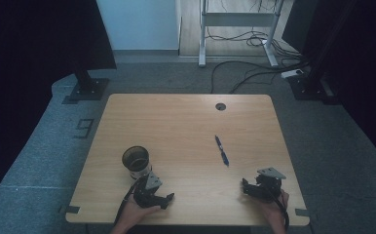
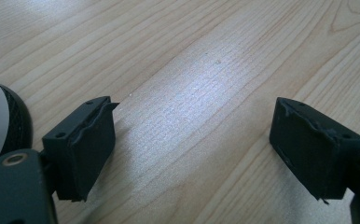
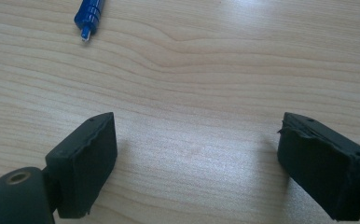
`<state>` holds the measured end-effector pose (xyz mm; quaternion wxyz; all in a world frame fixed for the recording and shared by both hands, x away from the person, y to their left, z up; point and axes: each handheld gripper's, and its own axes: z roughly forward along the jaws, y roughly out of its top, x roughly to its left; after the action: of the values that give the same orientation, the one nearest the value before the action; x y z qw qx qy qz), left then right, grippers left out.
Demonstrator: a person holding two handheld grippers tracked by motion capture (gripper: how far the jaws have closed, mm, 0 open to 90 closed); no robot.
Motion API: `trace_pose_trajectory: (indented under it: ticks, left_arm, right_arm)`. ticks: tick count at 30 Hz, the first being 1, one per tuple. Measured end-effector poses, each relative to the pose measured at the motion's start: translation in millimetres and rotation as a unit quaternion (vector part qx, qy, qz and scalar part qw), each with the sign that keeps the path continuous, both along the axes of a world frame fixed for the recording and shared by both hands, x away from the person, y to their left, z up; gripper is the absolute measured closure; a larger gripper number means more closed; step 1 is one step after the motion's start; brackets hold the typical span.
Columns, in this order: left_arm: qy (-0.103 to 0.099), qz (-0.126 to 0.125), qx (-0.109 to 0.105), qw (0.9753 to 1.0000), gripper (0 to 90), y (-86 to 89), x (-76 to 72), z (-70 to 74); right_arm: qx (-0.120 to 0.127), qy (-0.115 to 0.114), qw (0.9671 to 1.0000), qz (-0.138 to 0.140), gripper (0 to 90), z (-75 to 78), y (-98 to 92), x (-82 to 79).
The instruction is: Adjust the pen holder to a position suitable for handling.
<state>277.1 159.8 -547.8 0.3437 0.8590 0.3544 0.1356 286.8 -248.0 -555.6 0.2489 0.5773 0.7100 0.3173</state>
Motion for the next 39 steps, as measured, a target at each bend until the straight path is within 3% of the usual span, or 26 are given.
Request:
trace_pose_trajectory:
  ticks: [9,16,23,39]
  left_arm:
    - [-0.007,0.007,-0.016,0.9998,16.3,2.1,-3.0,3.5]
    - [-0.024,0.005,-0.038,0.999,16.3,6.4,-8.2,16.5]
    - [-0.029,0.013,-0.06,0.9977,16.3,17.3,-9.2,27.2]
    - [-0.052,0.025,-0.089,0.9943,16.2,37.2,-15.0,52.5]
  right_arm:
    - [0.001,0.0,1.0,-0.004,12.2,0.2,0.0,-0.9]
    - [0.001,0.0,1.0,-0.005,12.2,0.2,0.0,-0.9]
    - [0.001,0.0,1.0,-0.005,12.3,0.2,-0.1,-0.9]
    - [0.001,-0.001,1.0,-0.009,12.7,0.1,-1.0,-0.3]
